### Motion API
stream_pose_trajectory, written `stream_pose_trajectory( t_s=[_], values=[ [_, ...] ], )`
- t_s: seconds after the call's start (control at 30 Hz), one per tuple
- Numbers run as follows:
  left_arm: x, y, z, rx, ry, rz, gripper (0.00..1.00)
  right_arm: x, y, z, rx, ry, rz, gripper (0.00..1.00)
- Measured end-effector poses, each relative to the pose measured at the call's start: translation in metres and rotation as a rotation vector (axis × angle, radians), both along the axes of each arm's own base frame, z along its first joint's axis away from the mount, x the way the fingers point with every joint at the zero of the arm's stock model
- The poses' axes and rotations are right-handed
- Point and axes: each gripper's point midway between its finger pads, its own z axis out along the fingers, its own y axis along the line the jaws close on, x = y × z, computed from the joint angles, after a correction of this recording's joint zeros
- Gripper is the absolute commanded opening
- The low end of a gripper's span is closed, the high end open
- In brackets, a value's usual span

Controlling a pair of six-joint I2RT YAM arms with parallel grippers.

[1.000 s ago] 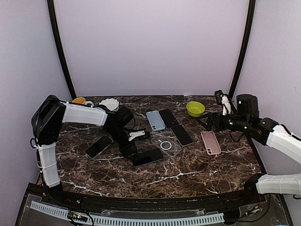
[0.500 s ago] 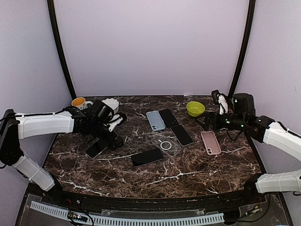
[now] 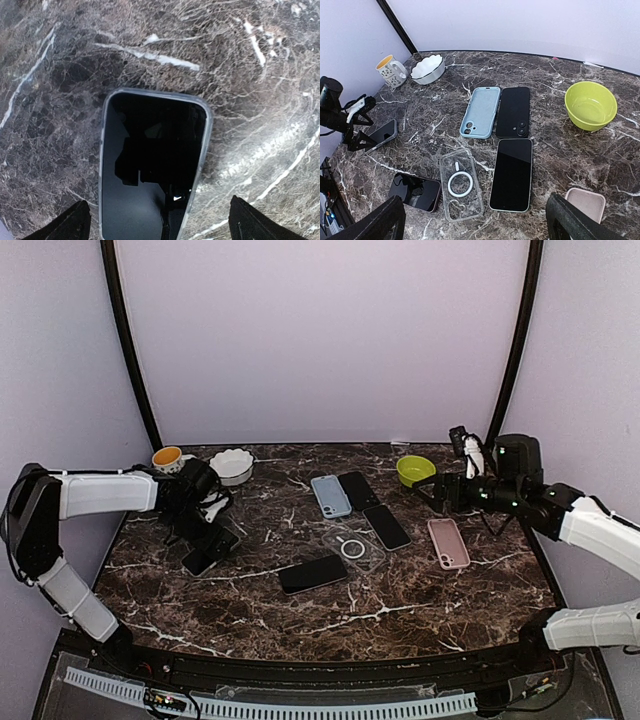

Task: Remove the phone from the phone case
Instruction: Pick up the phone with the phone case from the center of the board.

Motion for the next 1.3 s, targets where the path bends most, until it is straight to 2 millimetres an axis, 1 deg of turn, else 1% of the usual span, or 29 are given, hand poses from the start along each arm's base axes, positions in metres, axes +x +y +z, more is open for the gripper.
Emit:
stream_pose_trajectory(
  t_s=[0.13, 0.23, 0.47, 0.63, 0.8, 0.93, 1.0, 1.07, 1.17, 1.23, 1.27, 1.3],
  values=[
    [-0.008, 0.004, -0.016, 0.006, 0.094, -0.031, 0.99, -0.003, -0.002, 0.011, 0.013, -0.034, -0.002, 0.99],
    [-0.013, 0.005, -0.022, 0.002, 0.140, -0.054, 0.99, -0.003, -0.002, 0.014, 0.014, -0.048, 0.002, 0.99],
    [0.002, 0.008, -0.026, -0.012, 0.173, -0.078, 0.99, -0.005, -0.003, 0.010, -0.018, -0.052, 0.018, 0.99],
    [0.003, 0.012, -0.029, 0.000, 0.181, -0.107, 0.99, -0.007, -0.003, 0.008, -0.035, -0.055, 0.028, 0.99],
    [0.002, 0.011, -0.029, -0.006, 0.184, -0.142, 0.99, -0.007, -0.003, 0.008, -0.041, -0.057, 0.035, 0.99],
    [0.000, 0.013, -0.041, 0.013, 0.216, -0.157, 0.99, -0.008, -0.002, 0.008, -0.041, -0.058, 0.040, 0.99],
    [0.002, 0.013, -0.041, 0.021, 0.215, -0.164, 0.98, -0.008, -0.002, 0.008, -0.041, -0.058, 0.042, 0.99],
    [0.003, 0.014, -0.041, 0.029, 0.215, -0.168, 0.96, -0.008, -0.002, 0.008, -0.042, -0.059, 0.045, 0.99],
    [0.004, 0.015, -0.042, 0.036, 0.218, -0.170, 0.86, -0.009, -0.001, 0.008, -0.043, -0.061, 0.048, 0.99],
    [0.006, 0.015, -0.042, 0.034, 0.215, -0.172, 0.76, -0.009, -0.001, 0.007, -0.044, -0.060, 0.050, 0.99],
    [0.006, 0.015, -0.042, 0.033, 0.214, -0.175, 0.67, -0.009, -0.001, 0.007, -0.043, -0.057, 0.052, 0.99],
    [0.006, 0.014, -0.042, 0.032, 0.213, -0.177, 0.64, -0.009, 0.000, 0.006, -0.043, -0.055, 0.053, 0.99]
  ],
)
